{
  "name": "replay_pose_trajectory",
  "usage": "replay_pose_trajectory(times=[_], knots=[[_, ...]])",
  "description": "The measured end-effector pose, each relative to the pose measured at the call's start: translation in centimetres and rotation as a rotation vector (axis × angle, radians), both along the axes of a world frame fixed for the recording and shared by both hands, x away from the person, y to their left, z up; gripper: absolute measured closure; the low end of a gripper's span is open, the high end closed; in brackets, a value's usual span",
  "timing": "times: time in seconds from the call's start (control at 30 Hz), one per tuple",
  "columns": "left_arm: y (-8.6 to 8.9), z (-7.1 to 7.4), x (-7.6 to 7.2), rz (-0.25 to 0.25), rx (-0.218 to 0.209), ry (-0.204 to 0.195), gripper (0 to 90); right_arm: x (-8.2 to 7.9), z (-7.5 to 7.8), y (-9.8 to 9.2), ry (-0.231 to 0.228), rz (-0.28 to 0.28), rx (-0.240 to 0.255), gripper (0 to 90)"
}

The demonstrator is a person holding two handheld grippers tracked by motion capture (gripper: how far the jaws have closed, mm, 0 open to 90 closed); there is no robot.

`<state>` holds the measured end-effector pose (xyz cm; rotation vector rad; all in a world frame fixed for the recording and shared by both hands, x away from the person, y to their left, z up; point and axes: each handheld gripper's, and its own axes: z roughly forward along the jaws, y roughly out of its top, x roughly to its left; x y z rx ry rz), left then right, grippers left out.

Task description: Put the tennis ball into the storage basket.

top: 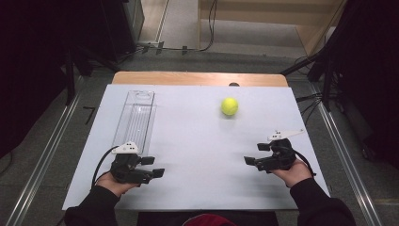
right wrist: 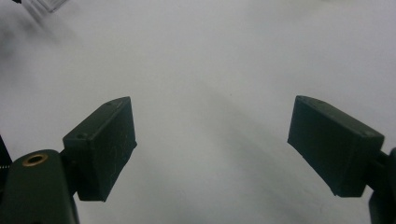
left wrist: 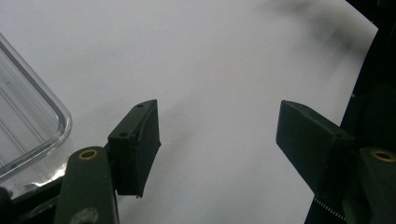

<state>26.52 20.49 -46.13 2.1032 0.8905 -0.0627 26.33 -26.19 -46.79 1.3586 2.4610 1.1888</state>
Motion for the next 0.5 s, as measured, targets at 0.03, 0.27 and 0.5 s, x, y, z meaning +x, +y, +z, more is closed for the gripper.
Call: replay_pose_trajectory(times=[0.03,0.27,0.5], knots=[[0.0,0.0,0.0,0.000,0.000,0.000,31.1,0.1,0.1,0.1,-0.001,-0.002,-0.001,13.0],[0.0,0.0,0.0,-0.004,0.000,0.004,31.0,0.9,0.6,0.1,-0.007,-0.006,-0.005,13.1],[0.0,0.0,0.0,-0.007,0.001,0.007,31.1,1.8,1.1,0.1,-0.011,-0.003,-0.011,13.1]])
